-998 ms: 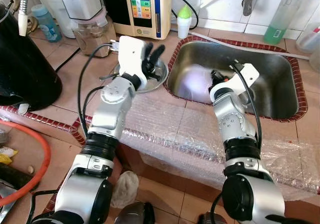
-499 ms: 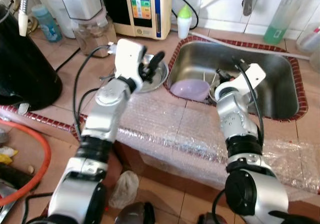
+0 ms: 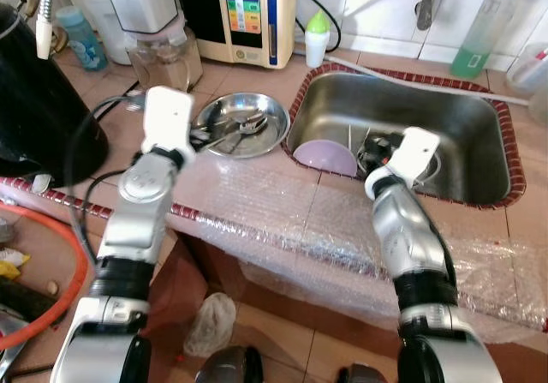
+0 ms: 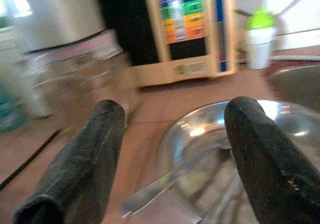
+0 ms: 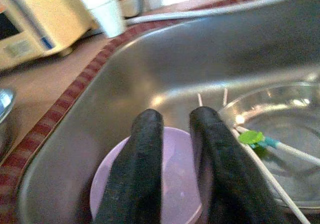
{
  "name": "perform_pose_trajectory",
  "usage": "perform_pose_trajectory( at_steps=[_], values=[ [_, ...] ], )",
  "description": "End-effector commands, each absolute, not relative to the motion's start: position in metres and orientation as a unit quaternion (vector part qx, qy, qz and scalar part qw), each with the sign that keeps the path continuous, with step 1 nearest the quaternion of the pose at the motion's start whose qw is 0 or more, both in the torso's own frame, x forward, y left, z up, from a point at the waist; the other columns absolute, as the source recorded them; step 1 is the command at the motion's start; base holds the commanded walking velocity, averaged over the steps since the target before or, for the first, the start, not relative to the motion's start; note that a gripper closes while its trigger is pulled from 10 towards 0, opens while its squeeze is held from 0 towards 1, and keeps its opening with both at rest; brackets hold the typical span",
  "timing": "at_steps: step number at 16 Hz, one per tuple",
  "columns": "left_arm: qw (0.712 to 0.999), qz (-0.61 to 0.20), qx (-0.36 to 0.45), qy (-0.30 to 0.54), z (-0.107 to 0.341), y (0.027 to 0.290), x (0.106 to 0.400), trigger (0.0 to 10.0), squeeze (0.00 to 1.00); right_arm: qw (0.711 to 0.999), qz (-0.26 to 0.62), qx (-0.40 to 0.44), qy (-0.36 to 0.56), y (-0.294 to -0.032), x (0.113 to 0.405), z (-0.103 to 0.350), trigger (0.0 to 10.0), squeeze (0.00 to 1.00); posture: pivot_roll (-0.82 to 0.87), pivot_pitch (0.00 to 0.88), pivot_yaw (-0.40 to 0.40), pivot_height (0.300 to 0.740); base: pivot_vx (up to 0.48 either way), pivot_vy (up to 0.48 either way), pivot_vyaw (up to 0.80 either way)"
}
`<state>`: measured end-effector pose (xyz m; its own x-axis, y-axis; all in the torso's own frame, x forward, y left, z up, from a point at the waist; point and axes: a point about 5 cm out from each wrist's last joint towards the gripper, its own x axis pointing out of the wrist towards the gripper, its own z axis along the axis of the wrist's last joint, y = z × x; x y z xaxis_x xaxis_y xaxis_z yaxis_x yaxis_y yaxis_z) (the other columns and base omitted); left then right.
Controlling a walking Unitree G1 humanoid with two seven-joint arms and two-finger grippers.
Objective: Kitchen organization
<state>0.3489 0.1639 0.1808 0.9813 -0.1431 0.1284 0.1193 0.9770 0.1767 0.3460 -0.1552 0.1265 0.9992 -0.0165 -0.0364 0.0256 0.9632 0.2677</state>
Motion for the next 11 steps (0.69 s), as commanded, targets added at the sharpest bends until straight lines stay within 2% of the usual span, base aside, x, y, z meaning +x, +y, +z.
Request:
perform_pose_trajectory(
  at_steps=[1, 2, 4, 9, 11],
  values=[
    [0.993, -0.035, 0.088, -0.076, 0.182, 0.174, 0.346, 10.0, 1.00, 0.994, 0.015, 0.110, -0.006, -0.149, 0.343, 0.134, 10.0, 1.00, -0.02, 0.029, 0.059, 0.740, 0.000, 0.000, 0.00],
    [0.997, 0.008, 0.061, -0.052, 0.173, 0.185, 0.345, 10.0, 1.00, 0.995, 0.039, 0.094, -0.008, -0.143, 0.336, 0.132, 10.0, 1.00, -0.02, 0.029, 0.059, 0.740, 0.000, 0.000, 0.00],
    [0.998, 0.045, 0.026, -0.028, 0.164, 0.195, 0.345, 10.0, 1.00, 0.995, 0.066, 0.080, -0.011, -0.136, 0.329, 0.130, 10.0, 1.00, -0.02, 0.028, 0.055, 0.740, 0.000, 0.000, 0.00],
    [0.994, 0.051, -0.088, 0.027, 0.152, 0.198, 0.346, 10.0, 1.00, 0.991, 0.114, 0.072, -0.012, -0.123, 0.321, 0.131, 10.0, 1.00, -0.02, 0.034, 0.053, 0.740, 0.000, 0.000, 0.00],
    [0.989, 0.035, -0.132, 0.051, 0.147, 0.194, 0.349, 10.0, 1.00, 0.983, 0.162, 0.082, -0.012, -0.112, 0.316, 0.133, 10.0, 1.00, -0.02, 0.037, 0.055, 0.740, 0.000, 0.000, 0.00]
  ],
)
